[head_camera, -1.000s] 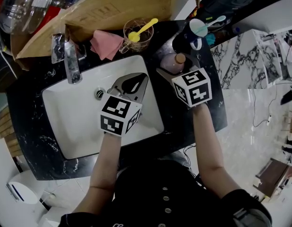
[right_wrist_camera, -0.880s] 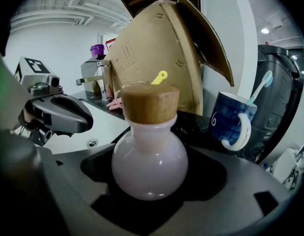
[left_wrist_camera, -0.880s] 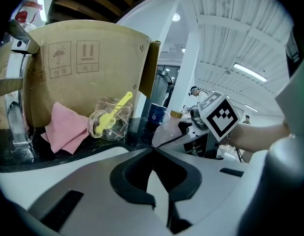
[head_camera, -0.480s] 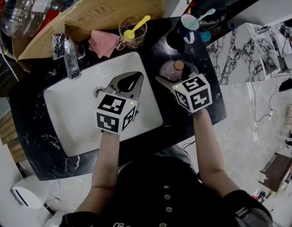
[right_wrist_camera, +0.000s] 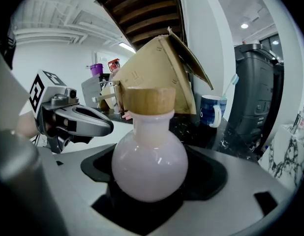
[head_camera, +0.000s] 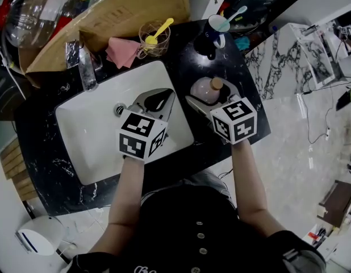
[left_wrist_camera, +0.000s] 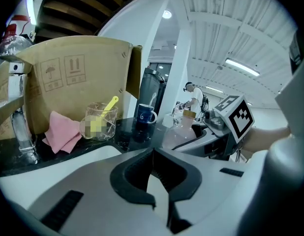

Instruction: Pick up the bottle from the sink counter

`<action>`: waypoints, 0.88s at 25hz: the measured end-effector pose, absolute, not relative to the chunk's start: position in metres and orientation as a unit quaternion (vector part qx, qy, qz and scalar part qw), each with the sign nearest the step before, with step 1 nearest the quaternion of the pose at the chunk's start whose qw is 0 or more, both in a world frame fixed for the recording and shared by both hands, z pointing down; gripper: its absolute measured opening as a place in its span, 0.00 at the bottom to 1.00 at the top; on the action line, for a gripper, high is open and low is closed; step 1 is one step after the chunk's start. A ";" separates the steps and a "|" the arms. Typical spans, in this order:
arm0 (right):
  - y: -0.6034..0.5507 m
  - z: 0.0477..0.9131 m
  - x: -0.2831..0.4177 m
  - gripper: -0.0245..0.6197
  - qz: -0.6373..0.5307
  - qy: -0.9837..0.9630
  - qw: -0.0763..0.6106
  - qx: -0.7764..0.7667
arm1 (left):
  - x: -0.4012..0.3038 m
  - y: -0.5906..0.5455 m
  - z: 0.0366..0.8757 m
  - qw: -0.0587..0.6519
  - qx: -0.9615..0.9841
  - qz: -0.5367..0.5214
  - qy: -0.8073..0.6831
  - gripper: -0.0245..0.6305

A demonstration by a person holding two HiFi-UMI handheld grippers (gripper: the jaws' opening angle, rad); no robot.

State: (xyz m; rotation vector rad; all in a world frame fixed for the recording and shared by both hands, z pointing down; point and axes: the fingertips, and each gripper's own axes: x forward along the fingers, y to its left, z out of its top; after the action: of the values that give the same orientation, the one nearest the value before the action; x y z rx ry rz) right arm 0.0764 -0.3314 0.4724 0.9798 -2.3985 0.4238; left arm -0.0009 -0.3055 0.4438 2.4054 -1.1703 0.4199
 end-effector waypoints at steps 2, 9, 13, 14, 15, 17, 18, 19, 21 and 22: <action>-0.326 0.463 0.077 0.66 0.155 -0.887 0.240 0.364 | 0.002 -0.301 0.440 0.210 0.870 0.155 -0.418 0.07; -0.317 0.425 0.082 0.66 0.138 -0.894 0.189 0.382 | 0.007 -0.289 0.424 0.196 0.873 0.163 -0.415 0.07; -0.315 0.405 0.086 0.66 0.131 -0.897 0.165 0.390 | 0.012 -0.283 0.415 0.192 0.877 0.161 -0.410 0.07; -0.314 0.401 0.087 0.66 0.130 -0.899 0.157 0.388 | 0.013 -0.283 0.412 0.190 0.878 0.160 -0.410 0.07; -0.314 0.396 0.088 0.66 0.130 -0.901 0.150 0.386 | 0.014 -0.282 0.409 0.187 0.879 0.158 -0.410 0.07; -0.314 0.386 0.089 0.66 0.126 -0.904 0.138 0.383 | 0.017 -0.281 0.403 0.183 0.881 0.153 -0.408 0.07; -0.314 0.381 0.091 0.66 0.123 -0.905 0.134 0.384 | 0.018 -0.280 0.399 0.180 0.883 0.150 -0.408 0.07; -0.314 0.377 0.092 0.66 0.121 -0.906 0.129 0.384 | 0.019 -0.280 0.395 0.176 0.884 0.147 -0.408 0.07; -0.314 0.369 0.094 0.66 0.116 -0.908 0.119 0.385 | 0.021 -0.279 0.387 0.168 0.886 0.141 -0.409 0.07; -0.313 0.364 0.095 0.66 0.112 -0.909 0.115 0.384 | 0.022 -0.278 0.384 0.164 0.887 0.138 -0.409 0.07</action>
State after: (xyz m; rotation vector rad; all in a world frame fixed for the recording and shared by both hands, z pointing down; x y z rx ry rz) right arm 0.0952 -0.3129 0.3644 1.1253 -2.6646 0.3289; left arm 0.0220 -0.2784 0.3835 2.5273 -1.1662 0.3943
